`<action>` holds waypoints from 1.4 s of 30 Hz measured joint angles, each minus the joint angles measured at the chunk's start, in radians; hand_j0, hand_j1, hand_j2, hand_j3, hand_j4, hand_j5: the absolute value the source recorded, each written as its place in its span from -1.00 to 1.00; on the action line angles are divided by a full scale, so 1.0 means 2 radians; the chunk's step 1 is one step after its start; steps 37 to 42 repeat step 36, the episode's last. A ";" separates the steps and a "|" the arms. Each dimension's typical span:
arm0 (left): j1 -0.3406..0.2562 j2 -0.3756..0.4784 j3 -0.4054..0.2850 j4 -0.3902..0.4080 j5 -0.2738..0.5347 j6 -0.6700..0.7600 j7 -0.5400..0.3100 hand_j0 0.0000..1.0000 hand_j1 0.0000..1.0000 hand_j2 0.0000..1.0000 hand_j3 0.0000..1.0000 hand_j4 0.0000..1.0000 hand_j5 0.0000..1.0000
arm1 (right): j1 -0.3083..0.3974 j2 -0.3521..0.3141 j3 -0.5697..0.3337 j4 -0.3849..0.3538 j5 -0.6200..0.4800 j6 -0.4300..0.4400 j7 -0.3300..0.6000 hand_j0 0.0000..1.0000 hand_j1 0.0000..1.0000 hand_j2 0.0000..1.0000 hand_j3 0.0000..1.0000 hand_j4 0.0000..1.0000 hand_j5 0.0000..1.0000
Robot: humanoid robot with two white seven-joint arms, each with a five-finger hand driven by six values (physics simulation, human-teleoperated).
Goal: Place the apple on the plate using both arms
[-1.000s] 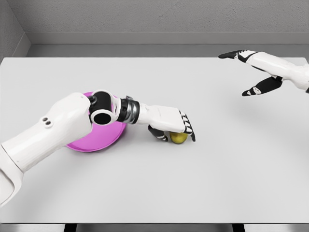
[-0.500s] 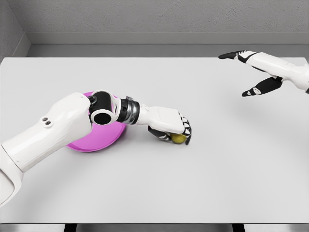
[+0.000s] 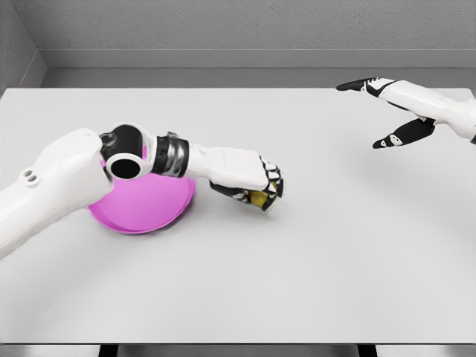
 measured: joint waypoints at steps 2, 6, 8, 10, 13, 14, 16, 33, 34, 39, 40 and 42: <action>0.002 0.048 0.022 -0.010 0.019 0.000 0.000 -0.27 -0.27 -0.27 -0.27 -0.27 -0.27 | -0.001 0.000 0.000 0.000 0.000 0.000 0.000 1.00 1.00 1.00 1.00 1.00 1.00; 0.015 0.121 0.042 0.007 0.036 0.000 0.000 -0.22 -0.22 -0.22 -0.22 -0.22 -0.22 | -0.001 0.000 0.000 0.001 0.000 0.000 0.000 1.00 1.00 1.00 1.00 1.00 1.00; 0.016 0.135 0.046 0.042 0.038 0.000 0.000 -0.15 -0.15 -0.15 -0.15 -0.15 -0.15 | -0.002 -0.001 0.000 0.000 0.000 0.000 0.000 1.00 1.00 1.00 1.00 1.00 1.00; 0.016 0.144 0.047 0.066 0.039 -0.001 0.001 0.02 0.02 0.02 0.02 0.02 0.02 | -0.001 -0.001 0.000 0.000 0.000 0.000 0.000 1.00 1.00 1.00 1.00 1.00 1.00; 0.017 0.148 0.048 0.081 0.046 -0.001 0.003 0.60 0.60 0.60 0.60 0.60 0.60 | 0.000 -0.001 0.000 0.000 0.000 0.000 0.000 1.00 1.00 1.00 1.00 1.00 1.00; 0.017 0.149 0.048 0.084 0.049 -0.001 0.003 0.70 0.70 0.70 0.70 0.70 0.70 | -0.001 -0.001 0.000 0.000 0.000 0.000 0.000 1.00 1.00 1.00 1.00 1.00 1.00; 0.017 0.149 0.048 0.086 0.053 0.000 0.004 0.90 0.90 0.90 0.90 0.90 0.90 | -0.001 -0.001 0.000 0.000 0.000 0.000 0.000 1.00 1.00 1.00 1.00 1.00 1.00; 0.014 0.162 0.081 0.207 0.123 0.000 0.005 1.00 1.00 1.00 1.00 1.00 1.00 | 0.006 -0.001 0.000 -0.003 0.000 0.000 0.000 1.00 1.00 1.00 1.00 1.00 1.00; 0.014 0.163 0.083 0.218 0.125 0.000 0.005 1.00 1.00 1.00 1.00 1.00 1.00 | 0.006 -0.001 0.000 -0.004 0.000 0.000 0.000 1.00 1.00 1.00 1.00 1.00 1.00; 0.015 0.163 0.086 0.232 0.126 0.000 0.005 1.00 1.00 1.00 1.00 1.00 1.00 | 0.006 -0.001 0.000 -0.004 0.000 0.000 0.000 1.00 1.00 1.00 1.00 1.00 1.00; 0.015 0.163 0.086 0.232 0.126 0.000 0.005 1.00 1.00 1.00 1.00 1.00 1.00 | 0.006 -0.001 0.000 -0.004 0.000 0.000 0.000 1.00 1.00 1.00 1.00 1.00 1.00; 0.015 0.163 0.086 0.232 0.126 0.000 0.005 1.00 1.00 1.00 1.00 1.00 1.00 | 0.006 -0.001 0.000 -0.004 0.000 0.000 0.000 1.00 1.00 1.00 1.00 1.00 1.00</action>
